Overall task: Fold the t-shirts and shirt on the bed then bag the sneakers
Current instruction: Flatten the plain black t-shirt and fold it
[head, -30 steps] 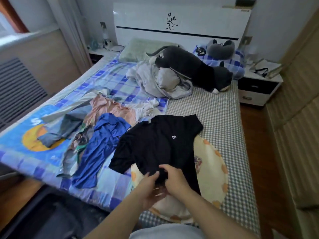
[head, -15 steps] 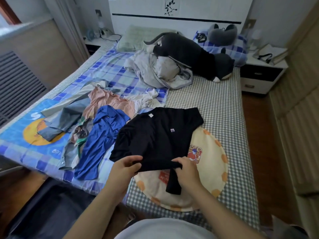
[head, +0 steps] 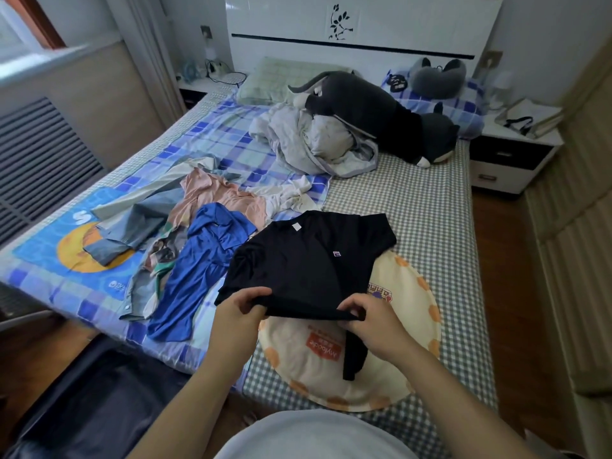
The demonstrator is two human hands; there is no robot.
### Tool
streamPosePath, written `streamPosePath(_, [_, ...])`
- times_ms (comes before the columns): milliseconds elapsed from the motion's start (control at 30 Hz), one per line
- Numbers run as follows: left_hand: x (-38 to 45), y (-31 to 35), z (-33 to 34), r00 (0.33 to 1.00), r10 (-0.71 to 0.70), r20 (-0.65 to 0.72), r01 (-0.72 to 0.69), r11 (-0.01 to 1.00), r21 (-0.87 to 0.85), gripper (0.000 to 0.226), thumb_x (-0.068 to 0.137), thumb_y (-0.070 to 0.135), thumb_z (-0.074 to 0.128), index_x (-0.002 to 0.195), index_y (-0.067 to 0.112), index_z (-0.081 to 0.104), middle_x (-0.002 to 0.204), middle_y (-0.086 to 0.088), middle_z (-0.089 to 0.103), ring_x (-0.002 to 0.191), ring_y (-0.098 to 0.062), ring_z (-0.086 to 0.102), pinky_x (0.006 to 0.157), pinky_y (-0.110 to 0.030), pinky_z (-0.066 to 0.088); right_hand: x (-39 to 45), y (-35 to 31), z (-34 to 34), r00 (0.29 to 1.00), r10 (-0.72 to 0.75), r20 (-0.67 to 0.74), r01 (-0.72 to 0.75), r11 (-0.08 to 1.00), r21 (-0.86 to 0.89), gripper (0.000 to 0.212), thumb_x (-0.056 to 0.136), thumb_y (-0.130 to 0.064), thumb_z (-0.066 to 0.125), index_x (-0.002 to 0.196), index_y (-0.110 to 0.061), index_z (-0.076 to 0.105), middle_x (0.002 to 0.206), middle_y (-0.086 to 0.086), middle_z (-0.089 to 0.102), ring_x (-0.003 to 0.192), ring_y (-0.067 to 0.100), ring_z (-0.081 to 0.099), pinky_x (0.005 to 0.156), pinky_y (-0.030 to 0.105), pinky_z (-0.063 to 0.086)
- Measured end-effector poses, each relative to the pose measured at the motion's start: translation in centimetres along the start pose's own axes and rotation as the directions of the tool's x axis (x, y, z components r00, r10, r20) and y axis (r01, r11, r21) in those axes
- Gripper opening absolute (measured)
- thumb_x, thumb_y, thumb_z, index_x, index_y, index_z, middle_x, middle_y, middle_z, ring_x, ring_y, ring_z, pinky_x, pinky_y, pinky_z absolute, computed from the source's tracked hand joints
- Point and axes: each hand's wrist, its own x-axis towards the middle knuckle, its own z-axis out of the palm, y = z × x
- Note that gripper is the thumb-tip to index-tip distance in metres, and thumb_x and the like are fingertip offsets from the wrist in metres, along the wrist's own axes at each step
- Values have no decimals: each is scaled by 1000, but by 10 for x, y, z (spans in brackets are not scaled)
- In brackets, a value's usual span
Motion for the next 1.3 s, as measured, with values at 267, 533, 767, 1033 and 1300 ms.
streamPosePath(267, [-22,21,16,942,297,157,-335,865,373,34,81,2,65,82,35,57,72,17,61,74,-5,58,61,-15,42,-20,-65,22,959,-242,149,220,964,151,47,85,-32,70,131,-35,57,119,-16,55,113,-1,55,97,18,46])
streamPosePath(533, [-19,37,4,880,404,249,-474,731,490,24,86,5,60,79,20,42,53,-1,45,55,-24,46,48,-34,32,1,-75,45,827,-474,-302,405,875,-266,20,77,-7,60,94,-14,68,91,-3,57,82,16,55,71,27,46])
streamPosePath(767, [17,21,-50,949,88,-304,-6,966,260,19,94,4,49,86,20,43,67,-13,65,48,-15,66,52,-33,47,51,14,11,895,-11,-445,-165,921,-353,23,78,3,63,97,-9,68,101,6,55,94,28,54,72,35,42])
streamPosePath(1033, [45,-85,-133,848,-199,-491,371,885,281,7,94,13,47,95,20,48,89,-13,57,79,-32,56,79,-41,45,52,96,-35,640,467,-610,-563,825,41,27,90,-3,57,117,-4,60,123,22,54,106,43,55,88,50,47])
streamPosePath(1300, [37,-180,-132,864,-455,-217,497,840,216,37,86,-21,42,90,8,66,88,-22,70,61,-28,63,67,-42,52,-5,127,26,508,849,-148,-449,407,795,42,97,13,38,112,-13,67,133,16,55,108,39,62,82,45,57])
